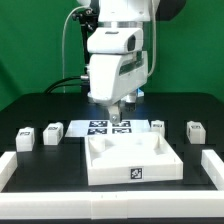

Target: Assemble one leg

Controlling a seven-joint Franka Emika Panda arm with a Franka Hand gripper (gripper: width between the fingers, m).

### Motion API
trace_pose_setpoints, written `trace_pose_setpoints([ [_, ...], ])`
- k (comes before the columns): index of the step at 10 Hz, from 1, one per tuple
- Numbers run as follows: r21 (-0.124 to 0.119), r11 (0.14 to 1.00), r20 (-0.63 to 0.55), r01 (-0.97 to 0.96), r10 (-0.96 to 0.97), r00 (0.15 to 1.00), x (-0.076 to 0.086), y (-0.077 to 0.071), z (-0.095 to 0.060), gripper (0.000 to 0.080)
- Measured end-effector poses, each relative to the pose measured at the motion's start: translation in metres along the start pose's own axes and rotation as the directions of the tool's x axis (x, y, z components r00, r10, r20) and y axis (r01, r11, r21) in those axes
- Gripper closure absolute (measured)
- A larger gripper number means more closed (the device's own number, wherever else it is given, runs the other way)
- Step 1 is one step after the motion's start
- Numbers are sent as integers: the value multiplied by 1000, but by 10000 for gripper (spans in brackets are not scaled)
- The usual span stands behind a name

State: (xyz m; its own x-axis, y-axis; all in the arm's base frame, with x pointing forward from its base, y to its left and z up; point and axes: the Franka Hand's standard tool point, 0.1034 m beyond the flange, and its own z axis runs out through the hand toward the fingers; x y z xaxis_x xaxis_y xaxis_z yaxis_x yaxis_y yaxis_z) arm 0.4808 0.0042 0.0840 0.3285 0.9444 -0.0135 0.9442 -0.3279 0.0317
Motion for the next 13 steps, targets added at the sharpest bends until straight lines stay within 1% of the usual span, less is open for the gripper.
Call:
trace_pose_setpoints([
  [4, 4, 1000, 2, 21, -21, 1000, -1, -1, 3, 150],
  [5, 21, 992, 6, 125, -125, 992, -5, -7, 11, 150],
  [6, 34, 984, 15, 175, -175, 984, -4, -15, 15, 150],
  [8, 58, 972, 25, 229, -231, 973, -8, -30, 23, 150],
  [9, 79, 964, 24, 253, -255, 967, -12, -39, 30, 150],
  [10, 88, 960, 19, 267, -270, 963, -17, -45, 37, 150],
  [13, 89, 959, 19, 270, -273, 962, -16, -43, 37, 150],
])
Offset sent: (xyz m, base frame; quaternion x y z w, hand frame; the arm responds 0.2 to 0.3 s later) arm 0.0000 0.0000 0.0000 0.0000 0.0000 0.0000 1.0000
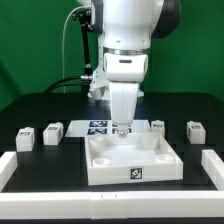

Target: Assemble one leg

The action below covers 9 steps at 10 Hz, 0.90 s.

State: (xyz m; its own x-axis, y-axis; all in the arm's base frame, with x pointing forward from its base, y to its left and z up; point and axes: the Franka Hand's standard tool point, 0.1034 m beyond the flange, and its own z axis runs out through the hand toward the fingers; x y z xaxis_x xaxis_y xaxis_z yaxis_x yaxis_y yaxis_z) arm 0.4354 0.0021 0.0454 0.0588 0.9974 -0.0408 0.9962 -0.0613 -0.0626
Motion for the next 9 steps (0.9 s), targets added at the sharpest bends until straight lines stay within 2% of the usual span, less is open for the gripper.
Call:
trace_pose_setpoints([
  [1, 2, 1000, -2, 17, -17, 1000, 1, 6, 4, 150],
  [5, 39, 994, -17, 105, -105, 994, 3, -10, 32, 150],
  [7, 48, 994, -20, 94, -94, 995, -1, -14, 39, 150],
  [9, 49, 995, -20, 85, -84, 996, -5, -14, 39, 150],
])
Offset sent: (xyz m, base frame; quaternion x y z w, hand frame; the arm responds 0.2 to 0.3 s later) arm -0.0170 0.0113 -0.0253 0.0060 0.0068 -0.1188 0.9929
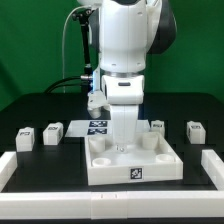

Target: Assemble one leg

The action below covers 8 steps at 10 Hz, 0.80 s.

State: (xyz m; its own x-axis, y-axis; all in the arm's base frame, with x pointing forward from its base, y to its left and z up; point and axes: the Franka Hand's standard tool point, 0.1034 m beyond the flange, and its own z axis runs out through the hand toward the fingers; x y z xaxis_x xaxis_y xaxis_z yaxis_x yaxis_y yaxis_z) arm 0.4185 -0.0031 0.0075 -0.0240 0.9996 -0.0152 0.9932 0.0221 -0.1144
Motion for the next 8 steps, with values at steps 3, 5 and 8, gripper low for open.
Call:
trace_pose_setpoints([
  [3, 0, 1000, 0, -5, 5, 1000, 0, 0, 0, 412],
  [5, 0, 1000, 0, -5, 5, 1000, 0, 0, 0, 626],
  [8, -9, 1000, -1, -6, 6, 1000, 0, 2, -2, 728],
])
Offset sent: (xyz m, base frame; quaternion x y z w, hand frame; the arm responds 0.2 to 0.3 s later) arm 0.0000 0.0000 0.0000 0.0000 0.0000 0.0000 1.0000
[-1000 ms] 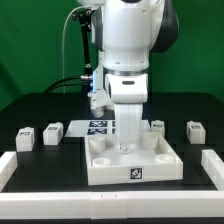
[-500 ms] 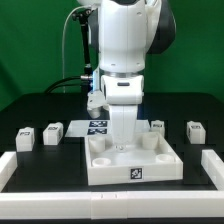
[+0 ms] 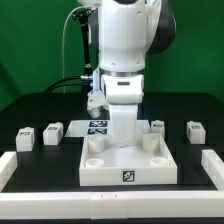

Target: Assemble one leg

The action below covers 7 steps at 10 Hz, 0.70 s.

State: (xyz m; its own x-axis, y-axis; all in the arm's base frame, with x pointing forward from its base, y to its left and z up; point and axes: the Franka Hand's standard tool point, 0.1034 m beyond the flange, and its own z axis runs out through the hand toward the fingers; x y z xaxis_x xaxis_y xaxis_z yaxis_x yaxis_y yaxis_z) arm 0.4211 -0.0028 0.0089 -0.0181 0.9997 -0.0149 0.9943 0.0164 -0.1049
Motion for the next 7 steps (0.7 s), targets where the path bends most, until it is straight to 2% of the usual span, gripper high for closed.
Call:
trace_pose_setpoints([
  [7, -1, 1000, 0, 0, 0, 1000, 0, 0, 0, 728],
])
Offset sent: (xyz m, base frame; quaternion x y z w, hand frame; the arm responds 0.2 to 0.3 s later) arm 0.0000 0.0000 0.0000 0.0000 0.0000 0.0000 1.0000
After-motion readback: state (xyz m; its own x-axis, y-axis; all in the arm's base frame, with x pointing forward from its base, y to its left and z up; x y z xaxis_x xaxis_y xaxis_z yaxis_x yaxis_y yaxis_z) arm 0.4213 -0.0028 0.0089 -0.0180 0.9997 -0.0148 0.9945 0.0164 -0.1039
